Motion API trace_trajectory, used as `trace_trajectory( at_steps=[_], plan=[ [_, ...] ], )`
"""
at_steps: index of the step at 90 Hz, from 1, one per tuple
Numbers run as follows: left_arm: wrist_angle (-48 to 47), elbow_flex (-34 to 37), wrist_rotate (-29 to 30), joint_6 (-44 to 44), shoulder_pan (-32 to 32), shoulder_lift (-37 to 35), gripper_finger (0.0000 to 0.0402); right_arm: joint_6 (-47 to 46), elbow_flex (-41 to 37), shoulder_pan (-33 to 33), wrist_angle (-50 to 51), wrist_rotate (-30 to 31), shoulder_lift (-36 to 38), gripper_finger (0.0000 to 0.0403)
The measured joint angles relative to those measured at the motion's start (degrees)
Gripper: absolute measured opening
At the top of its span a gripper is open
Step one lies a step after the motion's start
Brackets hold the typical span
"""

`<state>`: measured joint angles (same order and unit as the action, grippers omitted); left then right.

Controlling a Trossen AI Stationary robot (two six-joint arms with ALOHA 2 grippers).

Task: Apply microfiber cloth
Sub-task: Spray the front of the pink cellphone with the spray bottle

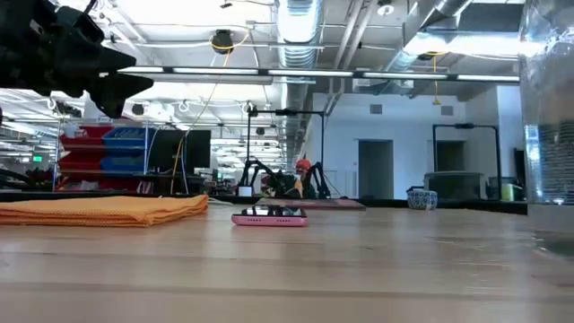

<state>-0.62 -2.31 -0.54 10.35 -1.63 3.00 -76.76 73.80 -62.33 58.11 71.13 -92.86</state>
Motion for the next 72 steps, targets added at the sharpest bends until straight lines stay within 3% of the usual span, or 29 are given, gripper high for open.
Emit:
trace_trajectory(
  at_steps=[16, 27, 49, 60, 72],
  plan=[
    [0.0, 0.0, 0.0, 0.0, 0.0, 0.0, 0.0201, 10.8, 1.9, -0.4, -0.7, -3.5, 1.0, 0.0254],
    [0.0, 0.0, 0.0, 0.0, 0.0, 0.0, 0.0201, 13.7, 5.4, -0.4, 0.9, -6.4, 2.4, 0.0302],
    [0.2, 0.0, -0.1, 0.0, 0.0, 0.0, 0.0201, 31.5, 13.3, 2.7, 3.6, -12.4, 8.1, 0.0303],
    [1.5, -0.1, 2.7, 1.2, 0.0, 0.0, 0.0201, 42.6, 13.9, 10.9, 3.2, -19.0, 13.9, 0.0293],
    [1.5, -0.1, 7.9, 12.6, 0.0, 0.0, 0.0201, 54.8, 13.9, 24.3, 1.8, -30.0, 18.2, 0.0290]
  ],
)
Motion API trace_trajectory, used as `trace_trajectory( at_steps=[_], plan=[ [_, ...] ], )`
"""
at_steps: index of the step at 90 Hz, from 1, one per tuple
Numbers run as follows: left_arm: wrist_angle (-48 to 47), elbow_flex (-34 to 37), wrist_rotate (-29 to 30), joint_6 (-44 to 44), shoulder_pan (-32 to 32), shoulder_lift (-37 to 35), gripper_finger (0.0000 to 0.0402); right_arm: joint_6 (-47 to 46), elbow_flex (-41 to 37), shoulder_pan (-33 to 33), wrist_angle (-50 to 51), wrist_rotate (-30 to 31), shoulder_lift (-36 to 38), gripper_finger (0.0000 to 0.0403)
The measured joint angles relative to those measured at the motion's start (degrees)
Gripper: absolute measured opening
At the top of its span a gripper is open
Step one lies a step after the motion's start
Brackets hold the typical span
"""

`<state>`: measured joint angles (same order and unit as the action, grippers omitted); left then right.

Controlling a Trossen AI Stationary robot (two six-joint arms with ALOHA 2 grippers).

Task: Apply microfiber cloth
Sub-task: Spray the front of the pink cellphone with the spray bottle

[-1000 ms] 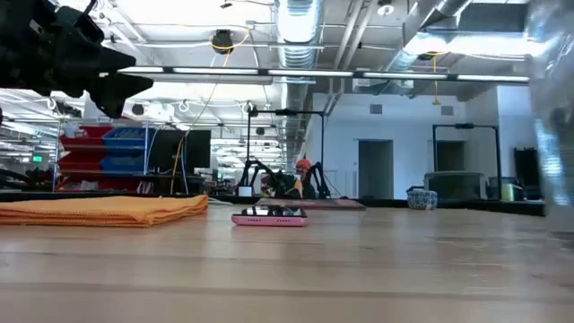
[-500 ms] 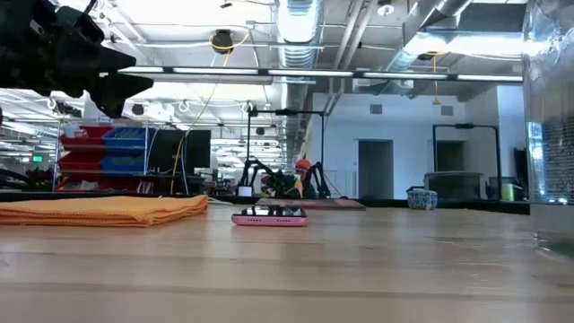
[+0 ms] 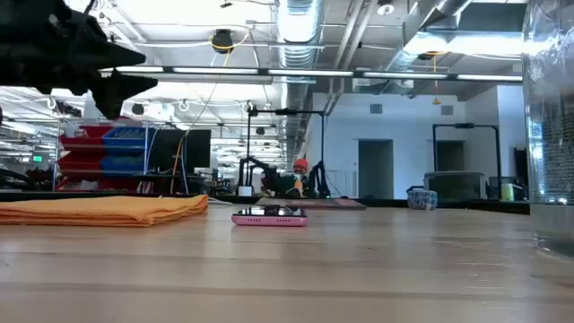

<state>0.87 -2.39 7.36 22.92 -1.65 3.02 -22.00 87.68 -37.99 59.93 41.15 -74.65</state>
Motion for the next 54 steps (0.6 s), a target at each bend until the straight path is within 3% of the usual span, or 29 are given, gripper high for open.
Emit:
trace_trajectory(
  at_steps=[6, 18, 26, 39, 54],
  plan=[
    [-0.1, 0.0, 2.4, 3.5, 0.0, 0.5, 0.0201, 7.1, -0.1, 8.5, -3.7, -8.6, 0.8, 0.0290],
    [0.7, 0.0, 4.9, 2.1, 0.1, 3.0, 0.0197, 19.1, -2.1, 24.0, -15.5, -29.4, -1.9, 0.0290],
    [1.4, 0.0, 7.7, 2.0, 0.4, 6.3, 0.0184, 24.2, -2.6, 31.0, -21.3, -38.2, -6.7, 0.0290],
    [2.3, -2.2, 10.8, 2.0, 1.9, 14.2, 0.0146, 26.9, -2.7, 37.6, -26.9, -42.6, -17.9, 0.0290],
    [-7.0, -13.2, 14.5, 1.5, 4.5, 27.0, 0.0088, 26.6, -2.8, 39.6, -30.9, -44.9, -30.7, 0.0290]
  ],
)
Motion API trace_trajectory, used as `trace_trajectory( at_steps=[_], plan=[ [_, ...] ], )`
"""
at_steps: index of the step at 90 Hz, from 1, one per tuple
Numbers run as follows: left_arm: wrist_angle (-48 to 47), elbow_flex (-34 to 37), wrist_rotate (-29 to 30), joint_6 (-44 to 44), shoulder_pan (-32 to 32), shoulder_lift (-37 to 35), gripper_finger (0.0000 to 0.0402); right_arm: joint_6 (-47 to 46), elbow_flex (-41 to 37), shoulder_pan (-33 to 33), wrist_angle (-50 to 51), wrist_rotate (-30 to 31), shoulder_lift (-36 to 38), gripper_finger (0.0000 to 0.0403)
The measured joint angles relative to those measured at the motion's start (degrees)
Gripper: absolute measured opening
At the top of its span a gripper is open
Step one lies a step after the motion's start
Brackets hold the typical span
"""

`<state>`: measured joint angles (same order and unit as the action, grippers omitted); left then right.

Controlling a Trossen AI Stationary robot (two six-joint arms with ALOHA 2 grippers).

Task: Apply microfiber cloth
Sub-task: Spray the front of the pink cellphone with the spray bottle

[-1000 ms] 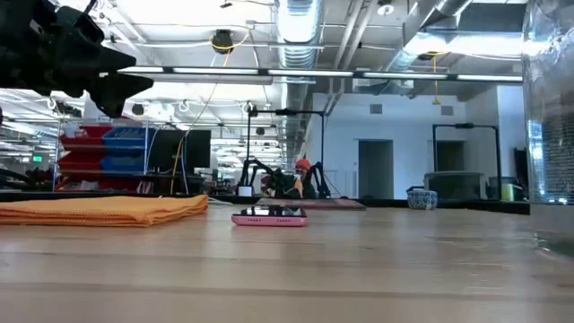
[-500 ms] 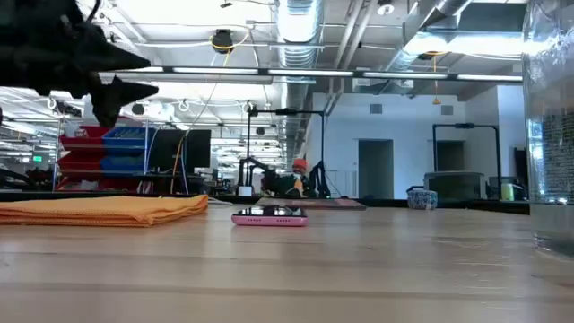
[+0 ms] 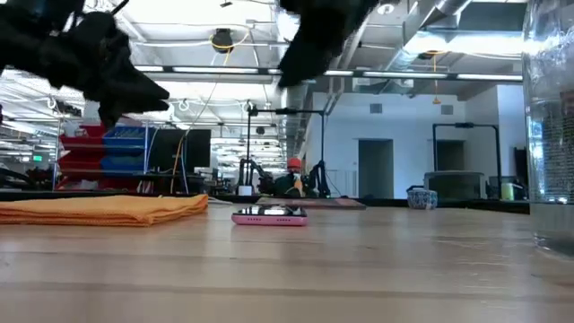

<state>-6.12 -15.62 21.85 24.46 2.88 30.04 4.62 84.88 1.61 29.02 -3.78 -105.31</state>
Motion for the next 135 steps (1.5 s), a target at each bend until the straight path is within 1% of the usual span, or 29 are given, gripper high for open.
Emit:
trace_trajectory(
  at_steps=[8, 17, 21, 27, 35, 44, 57, 67, 76, 83, 89, 97, 103, 113, 120, 127, 135],
  plan=[
    [-10.4, -7.7, 0.5, 0.4, 1.1, 7.8, 0.0057, -1.0, 0.0, -0.3, -2.7, -2.2, -6.0, 0.0290],
    [-23.1, -14.1, -0.8, 4.4, 1.6, 16.8, 0.0025, -2.5, 0.0, -1.2, -6.2, -2.4, -11.4, 0.0290],
    [-25.9, -15.2, -2.3, 6.5, 1.6, 20.4, 0.0013, -2.9, 0.0, -1.5, -7.5, -2.4, -13.1, 0.0290],
    [-26.1, -15.3, -5.6, 9.3, 1.6, 25.5, 0.0003, -3.3, 0.0, -2.0, -8.2, -2.4, -15.0, 0.0290],
    [-21.7, -14.0, -8.7, 10.9, 1.7, 32.4, 0.0005, -4.3, 0.0, -2.4, -7.2, -2.4, -16.1, 0.0290],
    [-14.8, -13.6, -9.2, 10.5, 2.5, 40.5, 0.0004, -4.3, 0.0, -2.8, -4.8, -1.5, -15.7, 0.0290],
    [0.4, -13.7, -9.2, 9.4, 3.2, 52.2, 0.0001, -3.5, -0.1, -3.5, 1.4, -0.2, -14.8, 0.0290],
    [12.8, -14.0, -8.4, 9.5, 3.3, 59.9, 0.0000, -3.1, -2.5, -3.9, 2.5, 1.5, -13.6, 0.0290],
    [24.3, -13.9, -8.3, 9.7, 3.3, 65.1, 0.0000, -3.5, -5.5, -4.3, 3.2, 2.4, -11.5, 0.0290],
    [31.3, -14.5, -7.7, 9.7, 3.3, 68.0, 0.0000, -4.5, -8.1, -4.3, 3.9, 3.4, -9.1, 0.0290],
    [33.6, -15.9, -7.0, 7.7, 3.2, 69.6, 0.0000, -4.7, -10.4, -4.2, 4.8, 4.6, -6.1, 0.0290],
    [32.8, -18.3, -6.3, 5.7, 3.2, 70.6, 0.0000, -4.7, -12.5, -4.2, 3.7, 6.4, -1.4, 0.0290],
    [31.8, -20.2, -4.3, 4.3, 3.2, 70.6, 0.0000, -4.8, -13.4, -4.4, 4.2, 6.8, 2.0, 0.0290],
    [31.4, -24.4, -2.6, 0.9, 3.2, 68.5, 0.0000, -5.7, -15.3, -4.6, 4.0, 6.8, 8.1, 0.0290],
    [27.9, -27.8, -2.0, -0.8, 3.0, 67.1, 0.0000, -7.1, -16.9, -4.6, 4.2, 6.8, 13.1, 0.0290],
    [24.1, -31.3, -2.1, -1.3, 2.5, 66.8, 0.0000, -8.7, -20.6, -3.9, 4.2, 6.7, 18.8, 0.0290],
    [21.7, -33.3, -2.1, 1.2, 1.4, 66.8, 0.0000, -12.1, -26.5, -1.6, 4.1, 6.7, 25.6, 0.0290]
  ],
)
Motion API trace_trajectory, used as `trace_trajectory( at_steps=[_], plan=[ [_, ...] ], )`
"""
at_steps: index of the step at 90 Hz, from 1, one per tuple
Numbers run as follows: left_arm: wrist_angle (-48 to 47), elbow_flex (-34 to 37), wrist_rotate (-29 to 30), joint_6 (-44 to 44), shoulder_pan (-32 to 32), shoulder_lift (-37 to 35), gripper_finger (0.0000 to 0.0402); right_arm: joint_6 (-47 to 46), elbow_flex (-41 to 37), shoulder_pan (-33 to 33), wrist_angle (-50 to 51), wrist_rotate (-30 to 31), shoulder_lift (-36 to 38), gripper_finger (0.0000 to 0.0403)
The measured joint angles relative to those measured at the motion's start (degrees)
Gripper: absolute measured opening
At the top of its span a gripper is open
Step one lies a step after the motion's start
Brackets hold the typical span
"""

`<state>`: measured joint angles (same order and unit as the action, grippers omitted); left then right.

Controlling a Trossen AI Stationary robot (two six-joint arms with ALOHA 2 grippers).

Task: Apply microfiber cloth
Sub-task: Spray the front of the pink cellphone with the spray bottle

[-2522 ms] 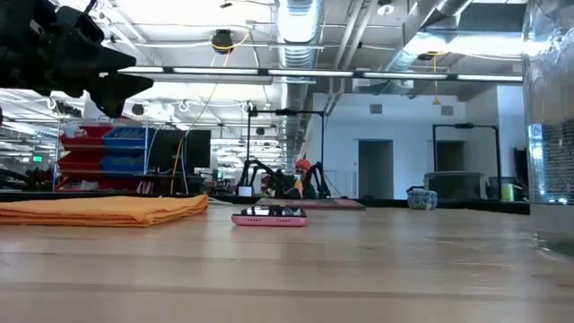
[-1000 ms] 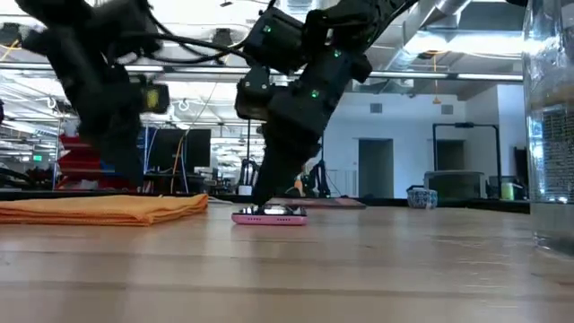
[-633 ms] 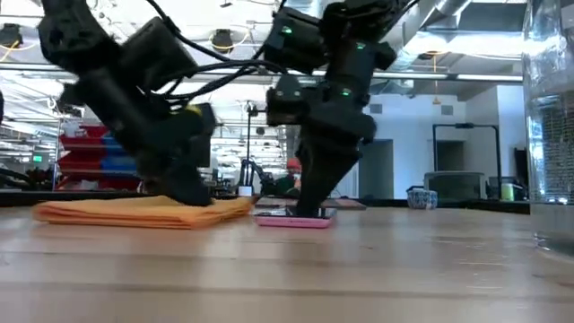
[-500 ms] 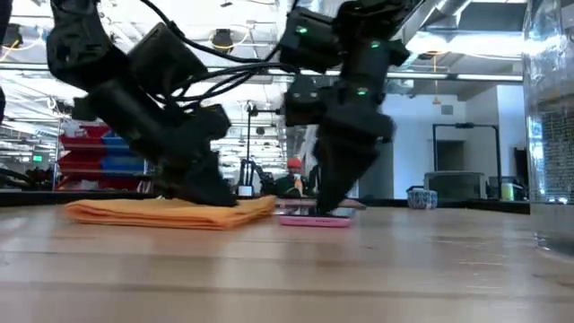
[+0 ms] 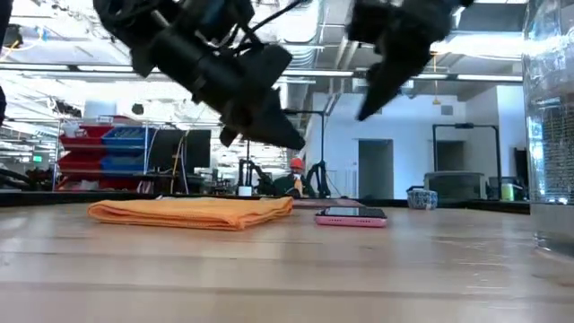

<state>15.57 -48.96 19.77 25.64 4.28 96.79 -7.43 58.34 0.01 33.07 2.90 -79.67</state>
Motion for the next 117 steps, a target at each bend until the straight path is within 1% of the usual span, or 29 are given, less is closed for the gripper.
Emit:
trace_trajectory(
  at_steps=[5, 16, 19, 24, 35, 46, 53, 61, 74, 88, 97, 106, 117],
  plan=[
    [0.2, -0.2, -0.8, 2.7, -0.9, 0.6, 0.0000, -2.5, -4.5, 1.9, 0.3, 0.0, 4.5, 0.0290],
    [0.0, 0.3, -6.3, 7.6, -2.9, 2.0, 0.0000, -9.3, -14.9, 7.3, -1.6, -0.2, 12.9, 0.0290],
    [1.1, 0.2, -7.5, 8.6, -3.2, 2.8, 0.0000, -11.3, -17.8, 8.9, -2.8, -1.0, 14.6, 0.0290],
    [0.7, 0.2, -9.4, 9.9, -3.3, 4.2, 0.0000, -15.9, -22.8, 11.4, -5.9, -4.2, 16.5, 0.0290],
    [2.2, -0.6, -13.6, 12.7, -2.3, 9.0, 0.0000, -26.2, -33.3, 14.1, -19.1, -12.1, 17.3, 0.0290],
    [2.3, -3.7, -14.7, 14.3, -0.9, 14.8, 0.0000, -34.4, -40.6, 13.6, -33.5, -14.2, 13.9, 0.0290],
    [2.6, -6.9, -14.7, 14.3, -0.4, 18.1, 0.0000, -37.9, -42.4, 12.6, -40.0, -14.3, 10.5, 0.0290],
    [2.7, -11.0, -13.9, 13.9, -0.3, 21.6, 0.0000, -40.7, -42.6, 11.5, -45.4, -14.2, 5.8, 0.0290],
    [1.8, -17.8, -14.0, 11.2, -0.6, 26.6, 0.0000, -42.2, -42.1, 10.6, -53.7, -14.5, -1.1, 0.0290],
    [0.0, -23.4, -14.6, 9.5, -1.2, 30.4, 0.0000, -43.4, -42.3, 10.6, -61.3, -17.0, -5.3, 0.0290],
    [-0.8, -25.0, -14.5, 8.8, -1.5, 31.4, 0.0000, -43.2, -42.1, 10.6, -62.5, -18.1, -5.8, 0.0290],
    [-1.1, -25.2, -13.5, 8.4, -1.7, 31.4, 0.0000, -41.9, -42.1, 10.3, -62.3, -19.1, -5.4, 0.0289],
    [-1.7, -25.1, -12.4, 8.1, -1.7, 30.9, 0.0000, -40.8, -42.0, 10.1, -61.9, -22.4, -5.3, 0.0275]
  ],
)
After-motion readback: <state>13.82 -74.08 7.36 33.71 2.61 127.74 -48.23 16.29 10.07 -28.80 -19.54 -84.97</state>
